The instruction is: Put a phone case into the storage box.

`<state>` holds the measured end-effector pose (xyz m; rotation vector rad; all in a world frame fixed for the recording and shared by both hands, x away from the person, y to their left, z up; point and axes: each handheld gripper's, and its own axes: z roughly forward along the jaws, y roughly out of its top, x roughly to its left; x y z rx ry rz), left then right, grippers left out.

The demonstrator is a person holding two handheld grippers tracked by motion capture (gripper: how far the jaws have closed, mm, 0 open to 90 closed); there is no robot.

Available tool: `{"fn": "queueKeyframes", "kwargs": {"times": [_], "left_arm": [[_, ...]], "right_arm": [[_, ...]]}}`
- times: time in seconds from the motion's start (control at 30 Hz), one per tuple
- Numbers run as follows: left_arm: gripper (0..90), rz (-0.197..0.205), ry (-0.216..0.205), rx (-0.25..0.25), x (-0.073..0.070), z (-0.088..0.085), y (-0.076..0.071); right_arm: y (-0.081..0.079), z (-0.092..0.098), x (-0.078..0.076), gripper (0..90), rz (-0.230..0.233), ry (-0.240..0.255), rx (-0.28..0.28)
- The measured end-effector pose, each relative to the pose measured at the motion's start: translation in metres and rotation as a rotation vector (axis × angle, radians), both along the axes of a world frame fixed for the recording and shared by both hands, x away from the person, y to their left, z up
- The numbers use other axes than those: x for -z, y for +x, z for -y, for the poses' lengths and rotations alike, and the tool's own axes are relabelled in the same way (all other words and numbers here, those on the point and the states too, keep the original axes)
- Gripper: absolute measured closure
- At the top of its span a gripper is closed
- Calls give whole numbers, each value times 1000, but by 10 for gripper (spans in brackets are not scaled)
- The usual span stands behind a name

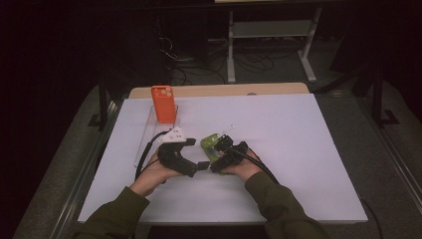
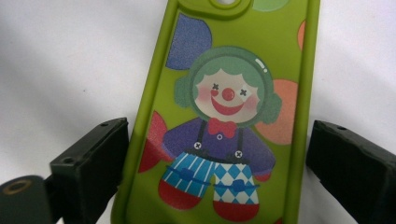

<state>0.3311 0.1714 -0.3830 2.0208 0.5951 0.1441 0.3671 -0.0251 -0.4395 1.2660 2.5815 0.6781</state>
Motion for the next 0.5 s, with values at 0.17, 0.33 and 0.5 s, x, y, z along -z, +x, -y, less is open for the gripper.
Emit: {"fn": "queueKeyframes", "kwargs": {"times": [0.17, 0.33, 0.5], "left_arm": [[0, 0, -3, -4, 0, 0, 0], [0, 1, -3, -5, -1, 0, 0], [0, 1, -3, -4, 0, 0, 0]], "right_arm": [[0, 0, -2, 126, 0, -5, 9], [0, 0, -2, 128, 5, -14, 9], [0, 0, -3, 150, 0, -8, 19]]}}
